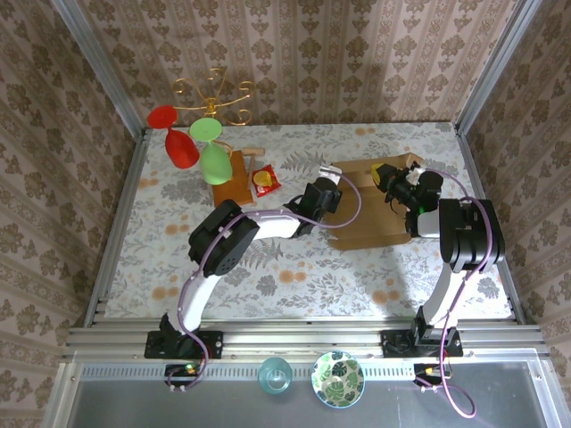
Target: Fold the paper box
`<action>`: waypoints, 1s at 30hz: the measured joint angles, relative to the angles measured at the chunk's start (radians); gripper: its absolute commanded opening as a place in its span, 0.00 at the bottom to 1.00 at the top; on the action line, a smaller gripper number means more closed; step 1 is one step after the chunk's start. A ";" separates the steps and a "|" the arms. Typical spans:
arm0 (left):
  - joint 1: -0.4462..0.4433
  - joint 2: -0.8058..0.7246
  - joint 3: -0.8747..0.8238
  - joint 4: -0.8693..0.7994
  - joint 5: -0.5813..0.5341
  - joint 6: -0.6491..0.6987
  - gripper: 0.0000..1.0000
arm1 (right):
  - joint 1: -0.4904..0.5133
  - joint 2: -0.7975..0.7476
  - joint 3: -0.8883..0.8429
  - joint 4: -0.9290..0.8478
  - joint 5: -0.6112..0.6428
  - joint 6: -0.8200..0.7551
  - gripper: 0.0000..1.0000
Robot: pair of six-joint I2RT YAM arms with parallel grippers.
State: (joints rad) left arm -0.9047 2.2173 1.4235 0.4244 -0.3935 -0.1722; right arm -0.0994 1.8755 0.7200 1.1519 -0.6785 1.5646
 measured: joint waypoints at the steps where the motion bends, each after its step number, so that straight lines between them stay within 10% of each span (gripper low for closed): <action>1: 0.000 0.003 0.006 -0.007 -0.008 0.000 0.00 | 0.005 -0.003 0.000 -0.005 0.008 0.002 0.00; 14: 0.004 0.037 0.089 -0.087 -0.057 0.016 0.22 | 0.034 -0.031 -0.002 -0.061 0.066 0.003 0.00; 19: 0.011 0.047 0.120 -0.139 -0.061 -0.011 0.00 | 0.039 -0.035 -0.005 -0.064 0.067 0.002 0.00; 30: 0.024 0.047 0.140 -0.190 -0.054 -0.057 0.00 | 0.058 -0.064 -0.022 -0.103 0.078 0.003 0.00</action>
State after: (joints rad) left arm -0.8810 2.2639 1.5639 0.2348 -0.4477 -0.2295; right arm -0.0418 1.8114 0.6983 1.0485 -0.6003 1.5681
